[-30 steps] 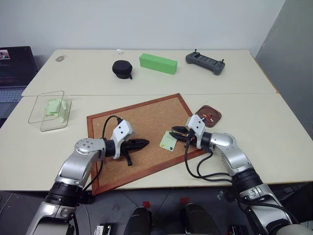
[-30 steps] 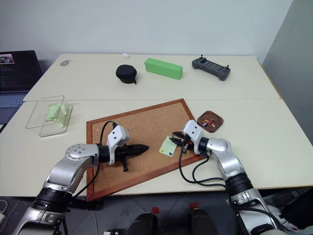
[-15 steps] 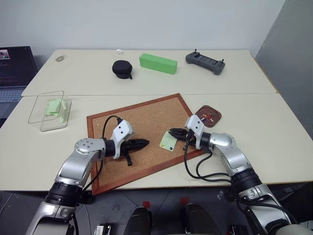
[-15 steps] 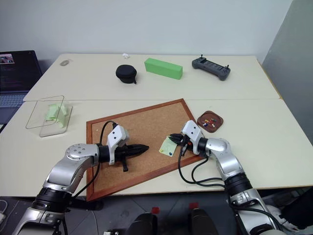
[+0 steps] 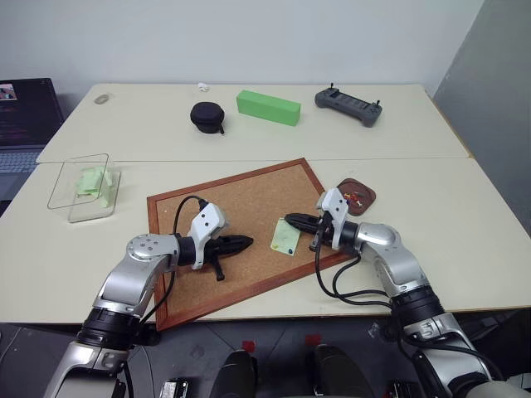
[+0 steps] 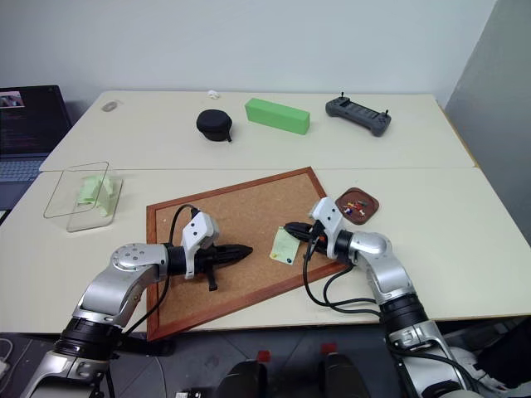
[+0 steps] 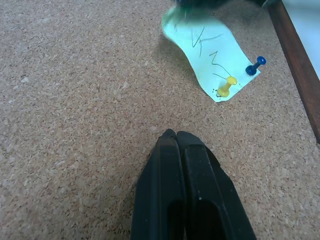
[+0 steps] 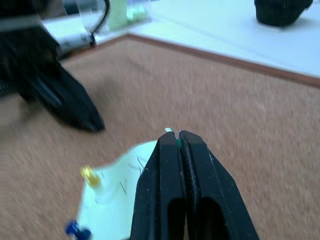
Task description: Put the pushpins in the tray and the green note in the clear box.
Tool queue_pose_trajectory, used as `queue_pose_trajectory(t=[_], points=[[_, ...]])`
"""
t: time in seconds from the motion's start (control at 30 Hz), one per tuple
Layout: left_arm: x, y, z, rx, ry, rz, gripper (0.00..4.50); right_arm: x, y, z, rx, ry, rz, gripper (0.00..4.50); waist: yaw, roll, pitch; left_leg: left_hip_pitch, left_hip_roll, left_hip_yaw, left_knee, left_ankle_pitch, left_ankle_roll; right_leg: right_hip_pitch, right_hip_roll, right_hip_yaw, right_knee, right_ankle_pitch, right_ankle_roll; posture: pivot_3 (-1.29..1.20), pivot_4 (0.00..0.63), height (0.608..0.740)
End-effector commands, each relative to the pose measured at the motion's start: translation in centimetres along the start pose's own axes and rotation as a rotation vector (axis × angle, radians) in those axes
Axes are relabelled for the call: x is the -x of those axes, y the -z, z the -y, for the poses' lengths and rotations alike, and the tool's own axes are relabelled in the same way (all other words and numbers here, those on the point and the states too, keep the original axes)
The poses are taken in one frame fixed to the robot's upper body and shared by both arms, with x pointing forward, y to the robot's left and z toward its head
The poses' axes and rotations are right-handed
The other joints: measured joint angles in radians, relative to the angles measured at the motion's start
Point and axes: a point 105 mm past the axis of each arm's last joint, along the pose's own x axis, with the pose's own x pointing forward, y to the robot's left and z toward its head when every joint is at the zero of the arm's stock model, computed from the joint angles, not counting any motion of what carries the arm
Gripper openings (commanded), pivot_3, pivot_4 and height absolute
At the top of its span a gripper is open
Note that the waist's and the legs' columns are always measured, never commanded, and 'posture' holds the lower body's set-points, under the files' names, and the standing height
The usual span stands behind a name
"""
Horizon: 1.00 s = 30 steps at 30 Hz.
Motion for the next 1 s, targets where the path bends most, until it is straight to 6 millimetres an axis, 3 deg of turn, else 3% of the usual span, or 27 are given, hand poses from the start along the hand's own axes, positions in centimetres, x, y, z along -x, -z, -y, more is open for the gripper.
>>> queue_pose_trajectory(t=[0.03,0.33,0.5,0.73,1.0], points=[[0.1,-0.1,0.2,-0.015,0.004,-0.007,0.0,0.6,-1.0,0.1,0.0,0.013,0.036,0.01,0.0,0.0,0.0,0.0,0.0,0.0,0.0,0.0,0.0,0.0,0.0,0.0,0.0,0.0,0.0,0.0,0.15,0.74],[0.0,-0.1,0.3,-0.018,0.008,-0.005,0.0,1.2,-1.4,0.9,0.015,0.064,0.046,0.01,0.0,0.0,0.0,0.0,0.0,0.0,0.0,0.0,0.0,0.0,0.0,0.0,0.0,0.0,0.0,0.0,0.15,0.74],[0.2,0.0,0.4,-0.018,0.011,-0.01,0.0,4.7,-3.6,4.3,0.098,0.298,0.059,0.01,0.0,0.0,0.0,-0.001,0.0,0.0,0.0,0.0,0.0,0.0,-0.001,0.0,0.0,0.0,0.0,0.0,0.15,0.74],[0.2,0.1,0.6,-0.015,0.012,-0.011,0.0,9.5,-3.4,9.0,0.129,0.593,-0.047,0.01,0.0,0.0,0.0,-0.001,-0.001,0.001,-0.001,0.0,0.0,0.0,-0.001,0.0,-0.001,0.0,0.0,0.0,0.15,0.74],[-0.1,0.0,0.5,-0.018,0.021,-0.014,0.0,9.0,-1.5,10.9,0.025,0.64,-0.083,0.01,0.0,0.0,0.0,-0.001,-0.001,0.002,0.0,0.0,0.0,0.0,-0.001,0.001,-0.001,0.0,0.0,0.0,0.15,0.74]])
